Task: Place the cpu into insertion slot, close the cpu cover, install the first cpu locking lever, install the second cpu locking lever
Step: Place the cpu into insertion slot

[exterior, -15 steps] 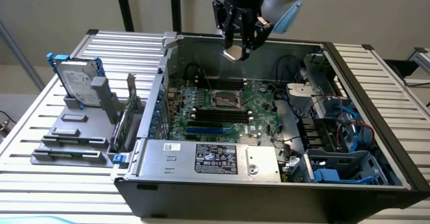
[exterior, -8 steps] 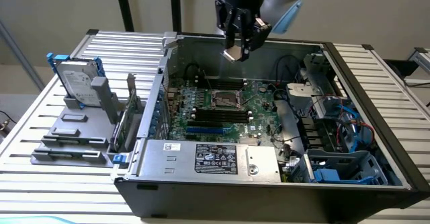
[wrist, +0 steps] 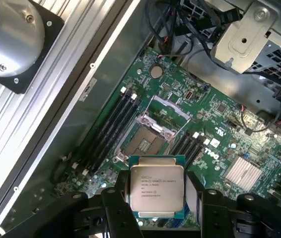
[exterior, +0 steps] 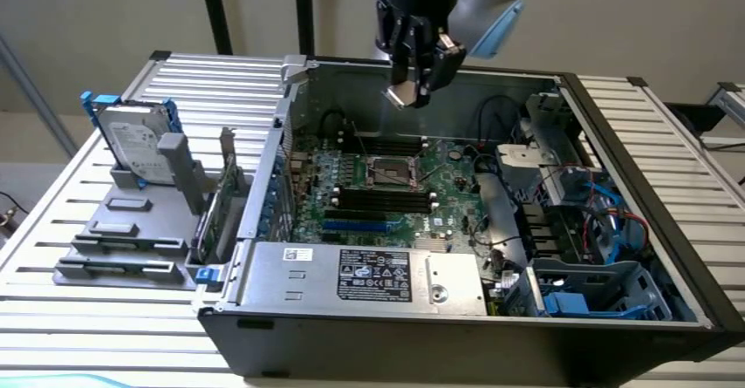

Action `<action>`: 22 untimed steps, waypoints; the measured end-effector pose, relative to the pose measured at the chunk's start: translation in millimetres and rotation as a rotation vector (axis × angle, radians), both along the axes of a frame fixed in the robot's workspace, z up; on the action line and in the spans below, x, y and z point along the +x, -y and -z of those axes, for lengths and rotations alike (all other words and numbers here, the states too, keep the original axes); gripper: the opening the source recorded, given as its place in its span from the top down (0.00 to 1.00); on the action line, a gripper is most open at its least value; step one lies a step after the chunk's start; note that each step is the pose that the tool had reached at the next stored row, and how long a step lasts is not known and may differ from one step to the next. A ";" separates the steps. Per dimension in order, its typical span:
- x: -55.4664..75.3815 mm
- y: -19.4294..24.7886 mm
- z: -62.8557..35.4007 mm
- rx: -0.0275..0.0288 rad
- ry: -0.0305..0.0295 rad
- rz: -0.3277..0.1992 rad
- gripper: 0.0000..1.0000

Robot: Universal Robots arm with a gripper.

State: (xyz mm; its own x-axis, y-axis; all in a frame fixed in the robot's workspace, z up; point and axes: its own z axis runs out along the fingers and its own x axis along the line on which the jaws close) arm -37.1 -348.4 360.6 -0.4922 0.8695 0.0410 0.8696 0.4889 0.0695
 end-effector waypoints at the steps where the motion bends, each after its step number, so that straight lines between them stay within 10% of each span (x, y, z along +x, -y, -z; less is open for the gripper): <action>1: 0.0 0.0 0.2 0.0000 -0.0006 0.018 0.45; 22: 0.0 0.0 12.2 -0.0009 -0.0173 0.383 0.45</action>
